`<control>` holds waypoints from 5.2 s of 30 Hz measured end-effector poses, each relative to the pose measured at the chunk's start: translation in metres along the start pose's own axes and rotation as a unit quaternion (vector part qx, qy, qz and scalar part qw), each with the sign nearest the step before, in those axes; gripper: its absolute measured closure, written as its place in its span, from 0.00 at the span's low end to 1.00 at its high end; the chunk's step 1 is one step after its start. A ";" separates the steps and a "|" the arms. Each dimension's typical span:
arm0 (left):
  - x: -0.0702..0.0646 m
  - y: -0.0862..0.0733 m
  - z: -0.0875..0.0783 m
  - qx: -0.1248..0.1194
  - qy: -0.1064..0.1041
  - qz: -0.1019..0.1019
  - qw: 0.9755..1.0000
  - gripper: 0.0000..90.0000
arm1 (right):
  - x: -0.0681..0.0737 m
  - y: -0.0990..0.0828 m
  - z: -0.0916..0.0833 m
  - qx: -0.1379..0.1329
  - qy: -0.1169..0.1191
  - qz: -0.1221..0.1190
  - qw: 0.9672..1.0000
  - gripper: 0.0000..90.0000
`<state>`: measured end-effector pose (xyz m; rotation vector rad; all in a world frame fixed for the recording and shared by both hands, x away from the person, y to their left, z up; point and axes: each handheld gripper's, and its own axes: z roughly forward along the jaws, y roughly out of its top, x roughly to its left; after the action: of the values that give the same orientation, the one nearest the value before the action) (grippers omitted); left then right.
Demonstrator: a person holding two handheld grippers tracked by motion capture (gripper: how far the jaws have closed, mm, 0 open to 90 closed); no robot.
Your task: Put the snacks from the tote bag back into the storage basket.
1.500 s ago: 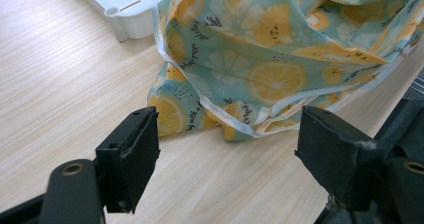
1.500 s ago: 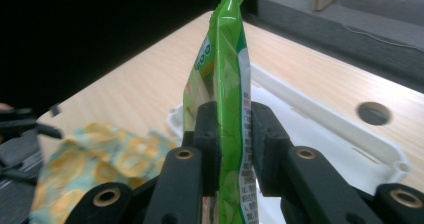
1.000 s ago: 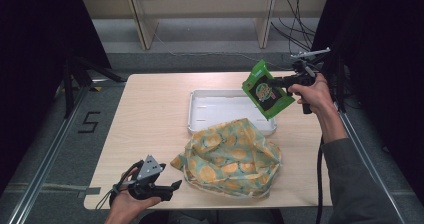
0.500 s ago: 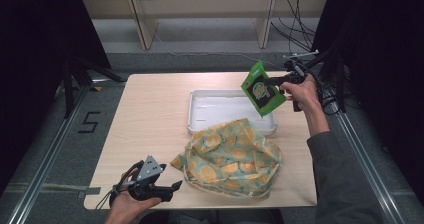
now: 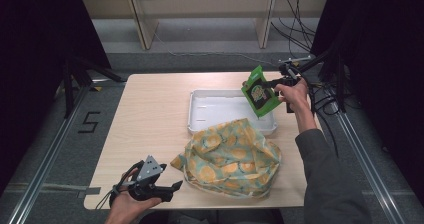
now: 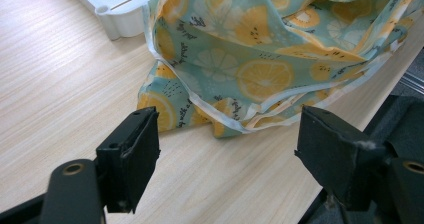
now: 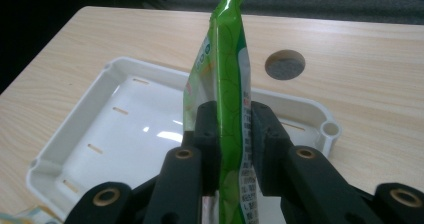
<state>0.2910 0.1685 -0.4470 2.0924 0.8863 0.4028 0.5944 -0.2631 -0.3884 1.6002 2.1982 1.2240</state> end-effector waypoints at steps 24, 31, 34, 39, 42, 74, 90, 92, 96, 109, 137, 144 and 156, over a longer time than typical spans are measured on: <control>-0.003 0.000 0.001 0.000 -0.003 -0.001 1.000 0.26 | -0.012 0.003 0.034 -0.004 -0.023 0.022 1.000 0.85; -0.003 0.000 0.001 0.000 -0.007 0.007 1.000 0.26 | -0.018 0.004 0.040 0.002 -0.035 0.015 0.999 0.84; -0.005 0.000 0.002 0.002 -0.003 0.001 1.000 0.26 | -0.020 0.003 0.045 -0.003 -0.037 0.022 0.999 0.84; -0.004 0.000 0.002 0.001 -0.009 0.010 1.000 0.26 | -0.019 0.000 0.049 0.003 -0.029 0.028 0.999 0.84; -0.005 0.000 0.003 -0.002 -0.009 0.000 1.000 0.26 | -0.020 -0.002 0.049 0.011 -0.030 0.027 0.999 0.84; -0.004 0.001 0.002 0.003 -0.011 0.011 1.000 0.26 | -0.016 -0.010 0.055 0.042 -0.057 0.072 0.995 0.76; -0.005 0.000 0.003 0.000 -0.009 0.007 1.000 0.26 | 0.002 -0.006 0.031 0.008 -0.020 0.003 1.000 0.68; -0.005 0.000 0.003 -0.002 -0.008 0.001 1.000 0.26 | 0.004 -0.005 0.024 0.018 -0.018 -0.005 1.000 0.66; -0.005 -0.001 0.003 0.004 -0.008 -0.002 1.000 0.26 | 0.008 -0.007 0.017 0.017 -0.016 -0.020 1.000 0.64; -0.002 0.000 0.004 0.006 -0.008 0.004 1.000 0.26 | 0.027 -0.019 -0.013 0.011 -0.002 -0.038 0.999 0.58; 0.002 0.000 0.001 -0.001 -0.003 -0.009 1.000 0.25 | 0.046 -0.065 -0.057 -0.008 0.006 -0.104 0.994 0.46; 0.001 0.000 0.000 -0.003 -0.002 -0.020 1.000 0.25 | 0.041 -0.076 -0.063 -0.005 0.005 -0.088 0.996 0.44; 0.001 0.000 0.000 -0.003 -0.002 -0.020 1.000 0.25 | 0.035 -0.099 -0.072 -0.012 -0.005 -0.106 0.994 0.40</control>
<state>0.2924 0.1691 -0.4471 2.0655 0.9221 0.3792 0.4686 -0.2800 -0.3984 1.3190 2.2684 1.1731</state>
